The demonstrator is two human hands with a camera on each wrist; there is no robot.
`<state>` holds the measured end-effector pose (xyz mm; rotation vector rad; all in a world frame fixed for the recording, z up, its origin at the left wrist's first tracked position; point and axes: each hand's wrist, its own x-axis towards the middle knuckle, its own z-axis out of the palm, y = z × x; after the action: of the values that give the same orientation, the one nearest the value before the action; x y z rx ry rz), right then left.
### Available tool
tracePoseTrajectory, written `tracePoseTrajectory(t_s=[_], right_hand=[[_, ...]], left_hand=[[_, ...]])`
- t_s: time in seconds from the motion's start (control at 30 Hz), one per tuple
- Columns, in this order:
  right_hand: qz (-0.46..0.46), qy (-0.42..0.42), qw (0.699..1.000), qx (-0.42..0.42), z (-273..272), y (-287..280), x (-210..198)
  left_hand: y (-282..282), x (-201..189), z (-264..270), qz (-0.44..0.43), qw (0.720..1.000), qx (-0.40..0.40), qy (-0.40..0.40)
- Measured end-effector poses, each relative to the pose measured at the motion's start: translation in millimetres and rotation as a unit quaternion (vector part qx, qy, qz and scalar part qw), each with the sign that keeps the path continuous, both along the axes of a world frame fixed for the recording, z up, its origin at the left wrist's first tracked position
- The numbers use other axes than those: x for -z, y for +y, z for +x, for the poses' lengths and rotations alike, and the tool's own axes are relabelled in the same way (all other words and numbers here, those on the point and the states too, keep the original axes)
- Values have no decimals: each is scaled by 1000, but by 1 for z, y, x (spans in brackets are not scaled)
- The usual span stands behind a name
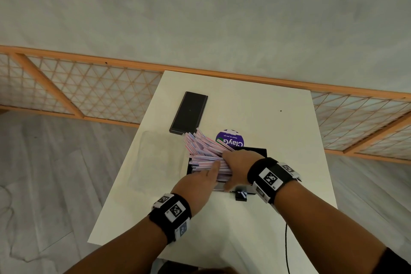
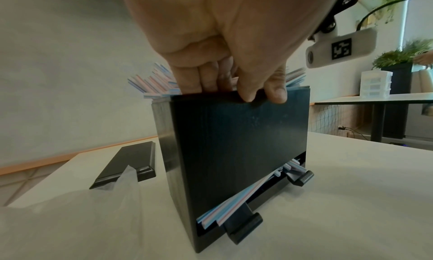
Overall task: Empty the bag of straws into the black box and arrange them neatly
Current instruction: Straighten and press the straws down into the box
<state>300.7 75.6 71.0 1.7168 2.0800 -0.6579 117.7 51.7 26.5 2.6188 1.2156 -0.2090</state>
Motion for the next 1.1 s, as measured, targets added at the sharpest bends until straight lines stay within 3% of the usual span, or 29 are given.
tracePoseTrajectory(t_s=[0.17,0.33,0.57,0.7,0.9,1.0,1.1], right_hand=[[56,67,996,4,15,-11,-7],[83,107,991,8,27,-18,-10],[92,127,987,28,18,-28,4],[142,172,974,40,15,-27,0],[217,168,958,89,22,-9,-18],[189,159,961,125,20,9,-17],[134,142,975,106,10,25,-5]], left_hand=[[-1,3,-2,41,999,4,-1],[-2,9,-12,98,990,40,-90],[-5,-7,-11,176,968,25,-177],[-1,-8,-6,172,967,25,-184],[-3,-14,-3,150,966,4,-211],[-5,-11,-5,125,977,-11,-172],[-5,-3,-8,116,982,-8,-147]])
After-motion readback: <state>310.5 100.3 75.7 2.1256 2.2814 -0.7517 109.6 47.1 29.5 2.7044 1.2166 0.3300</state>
